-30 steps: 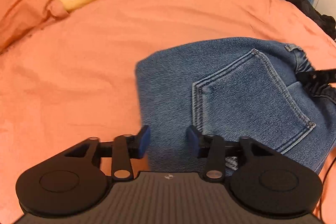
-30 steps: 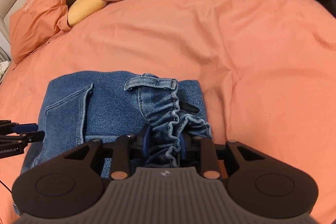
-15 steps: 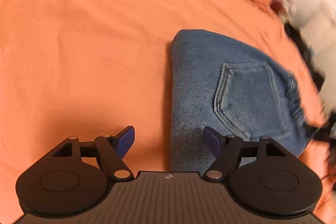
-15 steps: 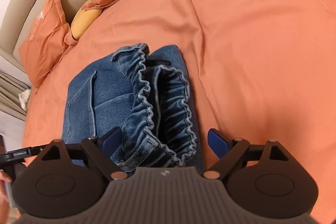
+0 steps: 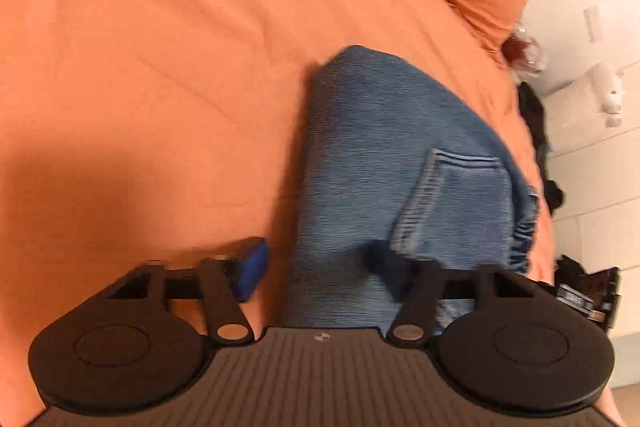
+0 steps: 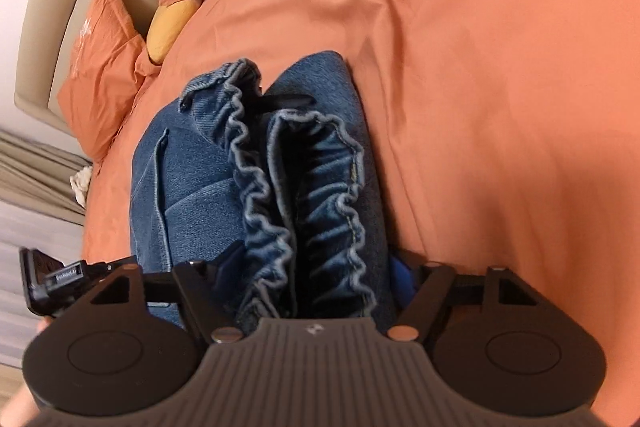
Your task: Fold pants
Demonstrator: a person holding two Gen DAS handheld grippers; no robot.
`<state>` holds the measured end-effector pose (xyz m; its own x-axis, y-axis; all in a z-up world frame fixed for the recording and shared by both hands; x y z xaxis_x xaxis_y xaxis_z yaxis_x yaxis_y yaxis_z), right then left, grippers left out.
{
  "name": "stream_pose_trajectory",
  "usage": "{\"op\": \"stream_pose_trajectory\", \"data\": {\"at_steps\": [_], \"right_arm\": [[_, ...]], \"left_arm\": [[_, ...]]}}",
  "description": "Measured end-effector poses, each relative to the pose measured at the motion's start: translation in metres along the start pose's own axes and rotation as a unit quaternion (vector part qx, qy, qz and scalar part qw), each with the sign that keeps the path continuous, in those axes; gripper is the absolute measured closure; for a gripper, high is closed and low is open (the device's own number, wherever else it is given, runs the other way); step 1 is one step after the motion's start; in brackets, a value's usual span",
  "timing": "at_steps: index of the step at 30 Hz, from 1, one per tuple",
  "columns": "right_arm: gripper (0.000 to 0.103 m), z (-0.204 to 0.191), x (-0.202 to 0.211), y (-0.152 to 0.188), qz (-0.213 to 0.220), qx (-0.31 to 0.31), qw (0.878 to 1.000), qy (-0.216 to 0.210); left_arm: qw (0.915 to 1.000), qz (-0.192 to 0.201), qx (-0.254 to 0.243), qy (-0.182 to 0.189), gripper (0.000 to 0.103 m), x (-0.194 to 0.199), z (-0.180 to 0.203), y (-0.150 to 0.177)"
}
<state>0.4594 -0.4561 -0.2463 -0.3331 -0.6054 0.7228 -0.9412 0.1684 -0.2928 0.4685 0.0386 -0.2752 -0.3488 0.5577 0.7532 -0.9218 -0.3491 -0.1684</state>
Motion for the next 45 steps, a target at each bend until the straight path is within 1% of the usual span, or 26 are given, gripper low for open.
{"op": "stream_pose_trajectory", "data": {"at_steps": [1,3,4,6,8,12,13,16,20,24,26,30,34,37,40,42,45], "right_arm": [[0.04,-0.002,0.0,0.0,0.0,0.006,1.0,0.003],[0.049,-0.01,0.003,-0.001,0.001,0.022,1.0,0.011],[0.051,-0.016,0.004,-0.002,0.002,0.032,0.999,0.02],[0.059,-0.027,0.008,-0.002,0.007,0.049,0.998,0.034],[0.062,-0.036,0.015,-0.001,0.016,0.057,0.997,0.041],[0.065,-0.058,0.034,0.002,0.038,0.066,0.996,0.042],[0.065,-0.064,0.039,0.003,0.039,0.068,0.996,0.042],[0.066,-0.09,0.051,0.007,0.036,0.078,0.995,0.04],[0.066,-0.132,0.057,0.023,0.028,0.083,0.996,0.018],[0.066,-0.18,0.049,0.044,0.029,0.086,0.996,-0.01],[0.066,-0.208,0.038,0.054,0.026,0.095,0.995,-0.025],[0.066,-0.264,0.006,0.075,0.014,0.105,0.993,-0.059],[0.066,-0.318,-0.033,0.098,-0.001,0.115,0.989,-0.088],[0.066,-0.354,-0.067,0.116,-0.017,0.116,0.988,-0.101],[0.066,-0.384,-0.101,0.132,-0.034,0.115,0.987,-0.107],[0.066,-0.4,-0.122,0.14,-0.042,0.116,0.987,-0.105],[0.066,-0.415,-0.15,0.151,-0.053,0.117,0.987,-0.098]], "left_arm": [[1.0,0.001,-0.001,0.0,0.059,0.0,0.003,0.001],[0.9994,0.009,-0.031,-0.013,0.067,0.004,0.012,0.005],[0.9986,0.012,-0.047,-0.02,0.069,0.006,0.018,0.008],[0.9977,0.016,-0.059,-0.029,0.076,0.011,0.026,0.01],[0.9967,0.018,-0.07,-0.038,0.079,0.017,0.034,0.012],[0.9941,0.03,-0.091,-0.05,0.085,0.038,0.045,0.021],[0.9938,0.032,-0.094,-0.051,0.085,0.045,0.047,0.023],[0.9917,0.035,-0.108,-0.06,0.086,0.07,0.05,0.029],[0.9893,0.051,-0.114,-0.075,0.086,0.112,0.045,0.034],[0.9862,0.077,-0.112,-0.095,0.086,0.165,0.022,0.039],[0.9842,0.091,-0.108,-0.107,0.086,0.193,0.007,0.042],[0.9805,0.115,-0.089,-0.132,0.086,0.247,-0.029,0.045],[0.9769,0.123,-0.074,-0.159,0.086,0.292,-0.069,0.043],[0.9737,0.128,-0.061,-0.178,0.086,0.315,-0.098,0.038],[0.9718,0.129,-0.046,-0.192,0.086,0.331,-0.128,0.031],[0.9713,0.127,-0.04,-0.197,0.086,0.336,-0.149,0.025],[0.9717,0.121,-0.033,-0.2,0.086,0.331,-0.176,0.014]]}}
Point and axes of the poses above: each gripper's, at about its wrist camera, not at the fingertips, and x roughly against the way its jaws point, z to its right, y to its underside, the point moved 2 cm from there along -x, roughly the way its jaws point, and after that the axes turned 9 degrees about x, right-handed, at the moved point
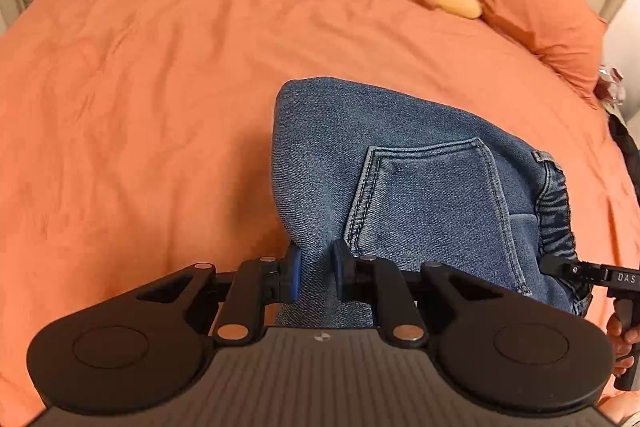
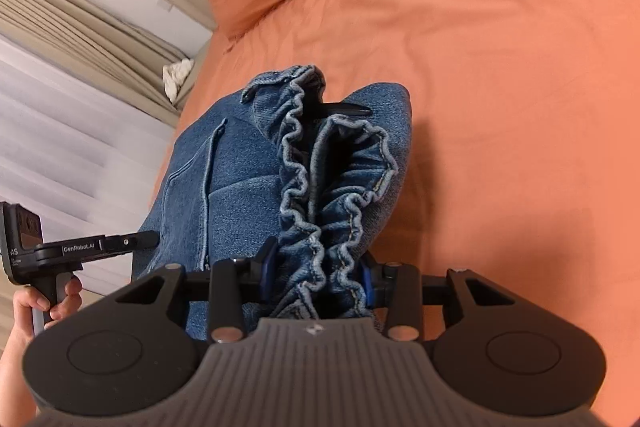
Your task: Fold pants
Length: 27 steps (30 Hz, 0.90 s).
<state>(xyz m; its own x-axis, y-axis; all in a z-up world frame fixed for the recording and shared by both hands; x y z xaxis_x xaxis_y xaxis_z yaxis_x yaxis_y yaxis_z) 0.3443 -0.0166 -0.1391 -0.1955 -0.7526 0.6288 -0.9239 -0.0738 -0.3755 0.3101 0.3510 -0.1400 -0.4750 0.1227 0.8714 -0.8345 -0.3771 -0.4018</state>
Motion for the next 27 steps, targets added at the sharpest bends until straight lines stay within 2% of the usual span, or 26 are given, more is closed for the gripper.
{"op": "stream_pose_trajectory", "data": {"at_steps": [7,12,17,20,23,27], "right_arm": [[0.066,0.01,-0.053,0.006,-0.024,-0.007,0.999,0.026],[0.063,0.016,-0.072,0.007,-0.036,-0.007,0.998,0.043],[0.058,0.022,-0.085,0.008,-0.033,-0.025,0.998,0.046],[0.048,0.007,-0.08,0.003,-0.04,0.029,0.995,0.087],[0.04,-0.014,-0.073,-0.008,-0.042,0.07,0.989,0.121],[0.039,-0.057,-0.044,-0.017,-0.02,0.16,0.975,0.153]], "left_arm": [[0.9996,-0.023,-0.01,0.01,0.086,-0.057,-0.027,-0.004],[0.999,-0.026,-0.027,0.025,0.086,-0.073,-0.029,-0.002],[0.9996,-0.009,-0.028,0.0,0.08,-0.076,-0.02,0.002],[0.9982,0.012,-0.048,-0.033,0.065,-0.063,-0.013,0.004],[0.9929,0.04,-0.073,-0.085,0.065,-0.034,-0.001,0.001],[0.9859,0.083,-0.099,-0.106,0.065,0.036,0.013,-0.005]]}}
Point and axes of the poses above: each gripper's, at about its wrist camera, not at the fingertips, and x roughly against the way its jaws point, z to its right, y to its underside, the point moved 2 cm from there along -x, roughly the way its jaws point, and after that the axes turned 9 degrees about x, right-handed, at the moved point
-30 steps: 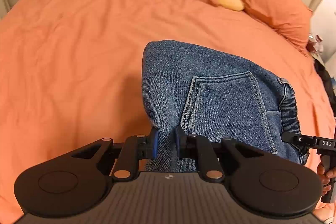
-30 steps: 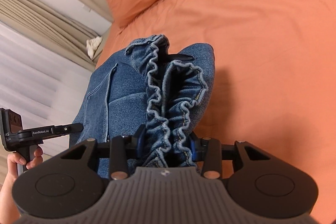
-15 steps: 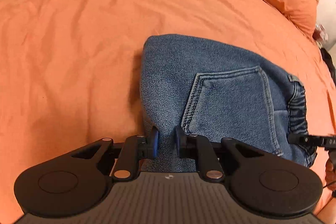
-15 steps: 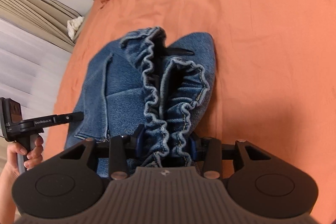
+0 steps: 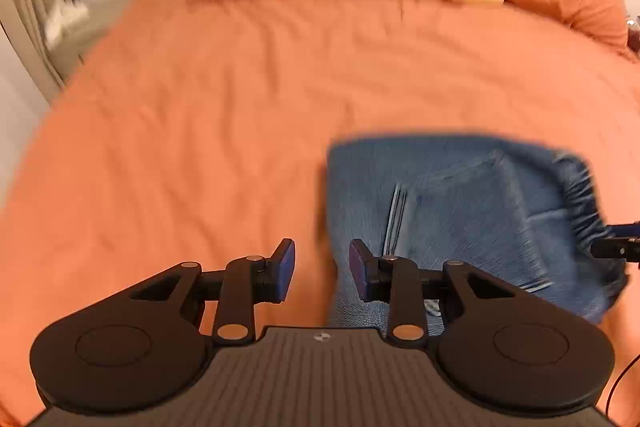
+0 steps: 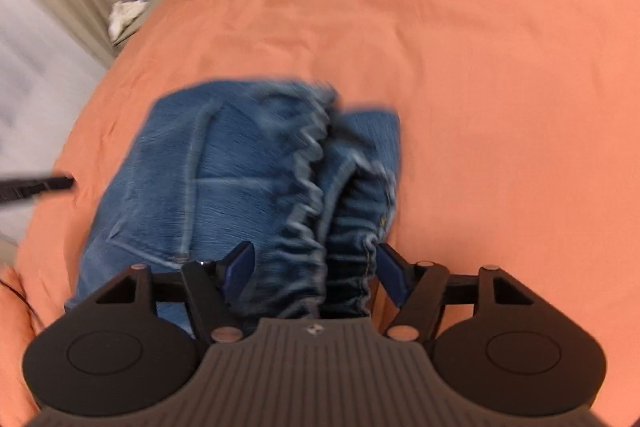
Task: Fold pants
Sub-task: 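Release the waistband with the right tool and lift both tools away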
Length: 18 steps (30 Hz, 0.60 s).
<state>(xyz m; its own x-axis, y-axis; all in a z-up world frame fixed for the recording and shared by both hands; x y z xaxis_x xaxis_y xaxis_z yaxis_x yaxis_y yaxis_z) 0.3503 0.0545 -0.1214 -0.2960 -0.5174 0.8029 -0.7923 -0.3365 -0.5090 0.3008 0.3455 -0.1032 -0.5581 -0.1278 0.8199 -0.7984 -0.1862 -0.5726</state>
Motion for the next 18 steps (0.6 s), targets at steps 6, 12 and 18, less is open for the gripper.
{"op": "stream_pose_trajectory", "data": {"at_steps": [6,12,18], "right_arm": [[0.03,-0.036,0.096,-0.006,0.081,0.067,0.994,0.013],[0.028,-0.07,0.185,0.026,0.146,0.123,0.982,0.01],[0.005,-0.091,0.254,0.096,0.234,0.144,0.961,0.035]], "left_arm": [[0.9948,0.068,-0.055,-0.052,0.061,0.12,0.006,-0.022],[0.9835,0.106,-0.097,-0.11,0.046,0.211,0.024,-0.003],[0.9774,0.185,-0.065,-0.079,0.028,0.25,0.061,0.067]]}}
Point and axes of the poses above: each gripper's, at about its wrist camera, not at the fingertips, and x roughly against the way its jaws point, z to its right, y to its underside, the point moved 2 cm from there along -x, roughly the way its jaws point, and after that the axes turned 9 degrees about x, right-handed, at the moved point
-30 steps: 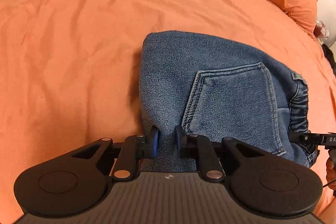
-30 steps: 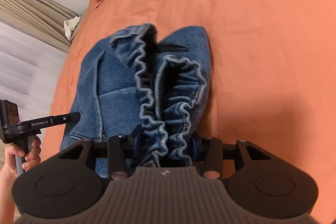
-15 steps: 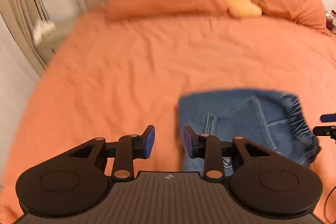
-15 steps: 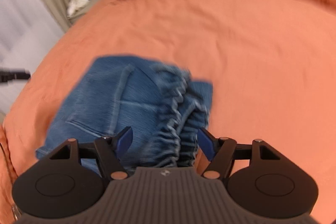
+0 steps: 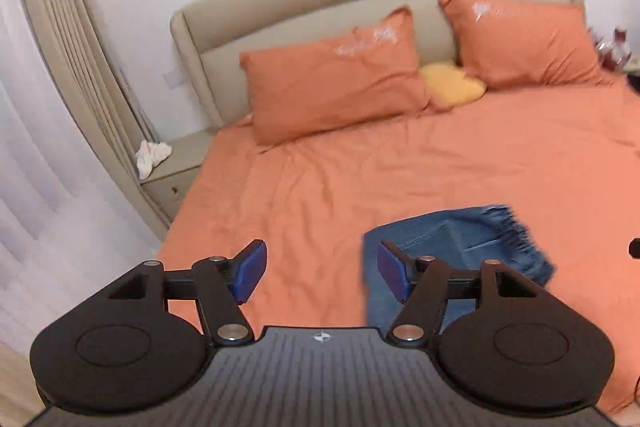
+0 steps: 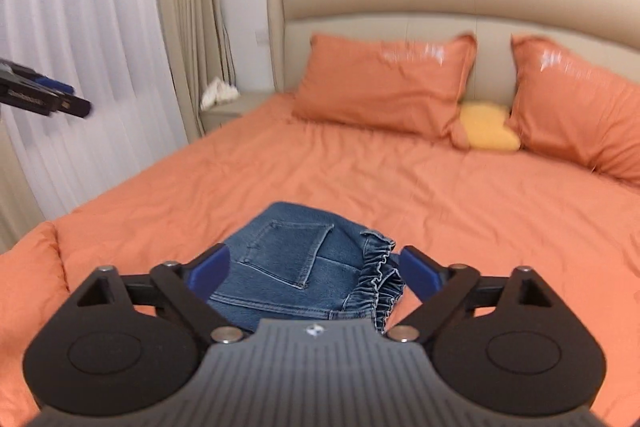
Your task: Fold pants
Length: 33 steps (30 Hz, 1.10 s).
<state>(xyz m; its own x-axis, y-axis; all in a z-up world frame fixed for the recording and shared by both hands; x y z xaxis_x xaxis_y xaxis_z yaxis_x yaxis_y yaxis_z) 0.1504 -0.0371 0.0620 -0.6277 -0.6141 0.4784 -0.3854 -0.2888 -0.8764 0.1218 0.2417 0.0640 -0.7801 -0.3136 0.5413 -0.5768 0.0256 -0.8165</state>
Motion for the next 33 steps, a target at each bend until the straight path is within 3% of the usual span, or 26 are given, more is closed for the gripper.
{"op": "stream_pose_trajectory", "data": {"at_steps": [6,9,11,16,21,33], "right_arm": [[0.005,-0.029,0.058,0.041,0.045,0.016,0.998,0.039],[0.005,-0.042,0.068,0.06,0.05,-0.004,0.998,0.049],[0.005,-0.049,0.071,0.07,0.053,-0.013,0.997,0.048],[0.005,-0.06,0.063,0.085,0.052,-0.005,0.996,0.078],[0.005,-0.079,0.043,0.103,0.031,0.033,0.992,0.115],[0.005,-0.08,0.011,0.13,-0.03,0.009,0.994,0.105]], "left_arm": [[0.9986,0.051,-0.007,-0.009,0.023,0.039,0.049,0.065],[0.9975,0.07,0.003,-0.01,0.012,0.05,0.072,0.094],[0.9971,0.073,0.016,-0.014,0.012,0.05,0.084,0.111],[0.997,0.029,0.071,-0.006,0.012,0.04,0.095,0.143],[0.9953,-0.016,0.095,-0.004,0.012,0.019,0.104,0.166],[0.9912,-0.061,0.117,0.007,0.012,-0.003,0.111,0.199]]}}
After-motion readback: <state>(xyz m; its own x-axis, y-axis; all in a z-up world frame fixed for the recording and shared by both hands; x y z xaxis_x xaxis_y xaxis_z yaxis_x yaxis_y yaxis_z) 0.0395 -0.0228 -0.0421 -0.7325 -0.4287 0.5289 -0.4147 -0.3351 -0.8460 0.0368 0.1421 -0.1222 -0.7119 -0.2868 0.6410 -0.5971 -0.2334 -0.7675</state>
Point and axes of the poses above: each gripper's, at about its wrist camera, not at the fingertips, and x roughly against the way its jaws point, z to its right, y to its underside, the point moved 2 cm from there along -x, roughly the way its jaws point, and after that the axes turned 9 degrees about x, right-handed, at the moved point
